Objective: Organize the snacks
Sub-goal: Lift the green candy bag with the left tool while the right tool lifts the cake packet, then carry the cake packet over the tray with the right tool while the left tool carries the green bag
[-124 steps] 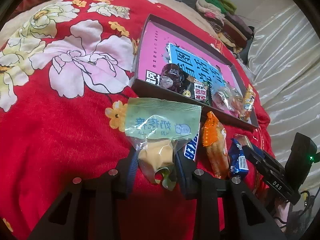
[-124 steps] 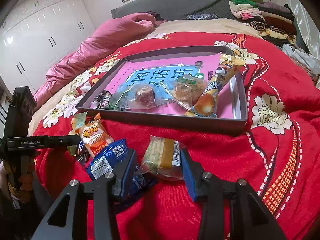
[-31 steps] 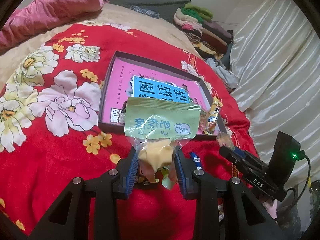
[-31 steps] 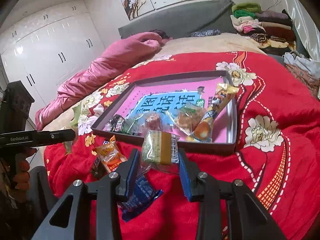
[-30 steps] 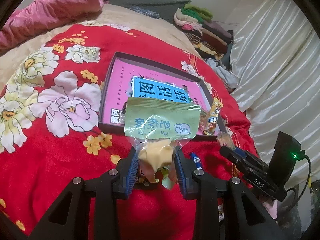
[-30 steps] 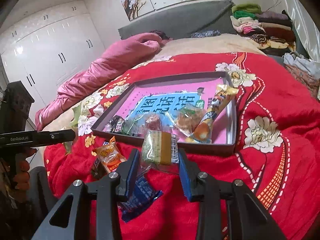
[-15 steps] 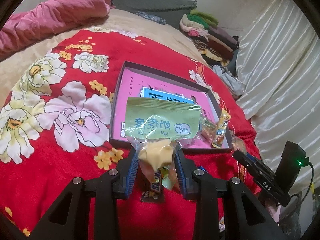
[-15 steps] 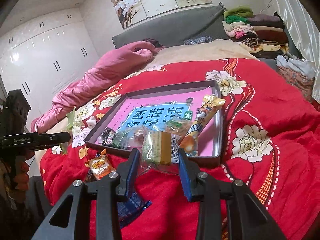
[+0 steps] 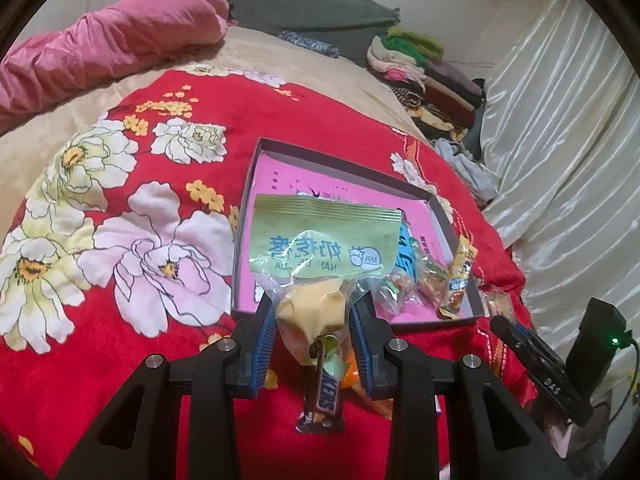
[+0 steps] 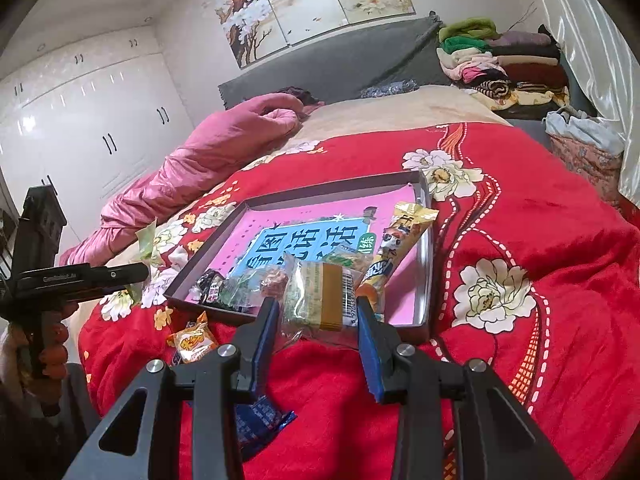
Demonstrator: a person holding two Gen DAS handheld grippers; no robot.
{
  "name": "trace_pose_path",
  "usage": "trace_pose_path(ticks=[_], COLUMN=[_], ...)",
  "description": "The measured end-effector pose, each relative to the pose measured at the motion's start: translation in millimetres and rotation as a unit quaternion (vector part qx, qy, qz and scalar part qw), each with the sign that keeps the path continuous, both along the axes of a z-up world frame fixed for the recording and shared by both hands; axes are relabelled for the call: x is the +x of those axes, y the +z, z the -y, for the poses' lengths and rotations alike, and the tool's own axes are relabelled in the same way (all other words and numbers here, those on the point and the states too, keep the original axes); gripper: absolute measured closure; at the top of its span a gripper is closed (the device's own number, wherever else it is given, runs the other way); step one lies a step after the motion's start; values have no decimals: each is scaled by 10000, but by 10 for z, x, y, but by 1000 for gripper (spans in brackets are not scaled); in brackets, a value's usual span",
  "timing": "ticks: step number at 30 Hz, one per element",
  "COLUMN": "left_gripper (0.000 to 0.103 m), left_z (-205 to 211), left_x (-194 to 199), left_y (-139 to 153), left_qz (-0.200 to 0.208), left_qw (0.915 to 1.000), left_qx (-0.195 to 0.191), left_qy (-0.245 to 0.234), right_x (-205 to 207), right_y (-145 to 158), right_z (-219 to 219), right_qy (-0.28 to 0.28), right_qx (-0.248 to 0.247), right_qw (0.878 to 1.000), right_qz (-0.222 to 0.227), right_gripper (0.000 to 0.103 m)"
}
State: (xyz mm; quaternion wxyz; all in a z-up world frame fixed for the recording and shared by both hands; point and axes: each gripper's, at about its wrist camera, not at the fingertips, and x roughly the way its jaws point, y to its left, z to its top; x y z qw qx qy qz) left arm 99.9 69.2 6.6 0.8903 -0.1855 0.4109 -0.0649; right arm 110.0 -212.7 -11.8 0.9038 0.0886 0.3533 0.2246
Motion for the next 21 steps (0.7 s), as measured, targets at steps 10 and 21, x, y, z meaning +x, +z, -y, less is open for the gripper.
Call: trace_pose_path(ticks=[10, 21], left_gripper=[67, 67], left_z=[14, 51], left_x=[115, 205], left_y=[-49, -138], left_qz=[36, 56], left_qw=[9998, 9992], left_qx=[189, 387], left_qy=[48, 58], right_x=[37, 81], right_y=[-2, -13], right_z=[30, 118], right_qy=[-136, -380], right_qx=[-45, -58], right_qw=[9999, 9992], right_qz=[36, 49], right_gripper=[64, 64])
